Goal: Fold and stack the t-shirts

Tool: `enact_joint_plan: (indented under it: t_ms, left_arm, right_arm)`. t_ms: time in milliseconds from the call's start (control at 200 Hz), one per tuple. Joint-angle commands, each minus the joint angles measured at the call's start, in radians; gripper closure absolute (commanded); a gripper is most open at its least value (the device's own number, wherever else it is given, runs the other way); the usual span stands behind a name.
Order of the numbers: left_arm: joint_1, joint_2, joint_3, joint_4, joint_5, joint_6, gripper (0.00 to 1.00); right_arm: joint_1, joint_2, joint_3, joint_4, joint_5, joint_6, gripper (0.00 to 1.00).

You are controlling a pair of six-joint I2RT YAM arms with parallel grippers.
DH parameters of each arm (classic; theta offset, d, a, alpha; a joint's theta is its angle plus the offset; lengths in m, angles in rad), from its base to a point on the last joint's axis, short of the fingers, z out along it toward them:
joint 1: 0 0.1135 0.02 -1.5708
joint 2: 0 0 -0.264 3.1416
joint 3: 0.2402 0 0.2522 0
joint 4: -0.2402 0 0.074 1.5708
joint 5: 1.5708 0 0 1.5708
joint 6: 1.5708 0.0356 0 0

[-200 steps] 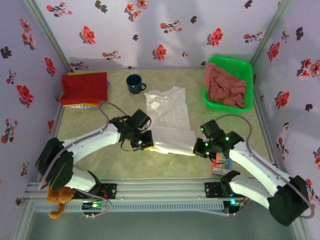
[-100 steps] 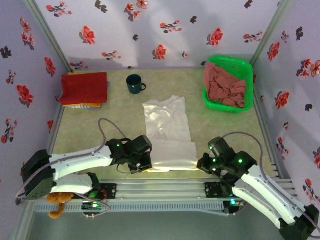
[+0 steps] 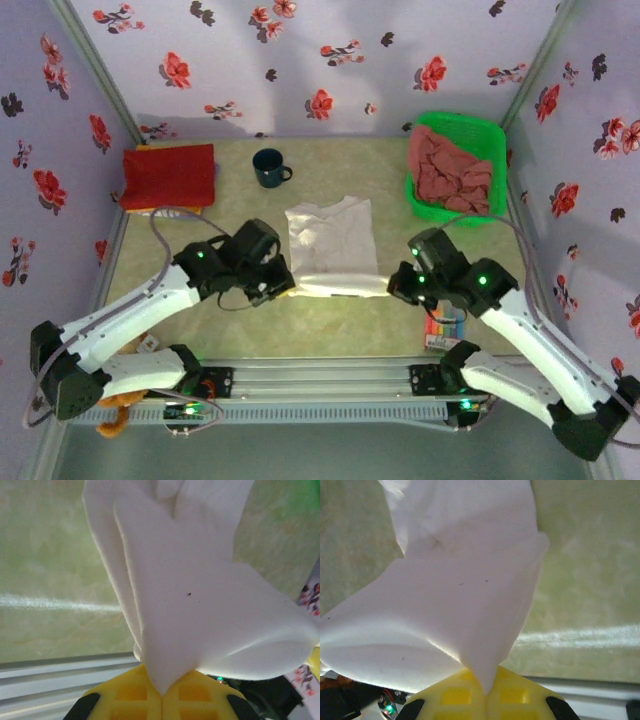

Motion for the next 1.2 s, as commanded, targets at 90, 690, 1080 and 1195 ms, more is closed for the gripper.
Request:
enact_joint_plan:
  t_ms: [90,690,1080,1195]
  left_arm:
    - [0.163,0.112,0.116,-0.068,0.13,0.189,1.0]
    - [0.423,0.518,0.391,-0.097,0.323,0.455,1.0]
    - [0.416,0.226,0.161,-0.149,0.297,0.389,1.0]
    - [0.394,0.136,0.052,-0.111,0.298,0.329,1.0]
  right_arm:
    - [-0.076,0.208,0.165,-0.011,0.045,-0.185,1.0]
    - [-0.292,0.527,0.342,0.148,-0.094,-0.27,1.0]
    - [-0.244,0.251,0.109,-0.005,-0.186,-0.209,1.0]
    - [-0.205,0.191,0.043,0.011,-0.219,-0.151,1.0]
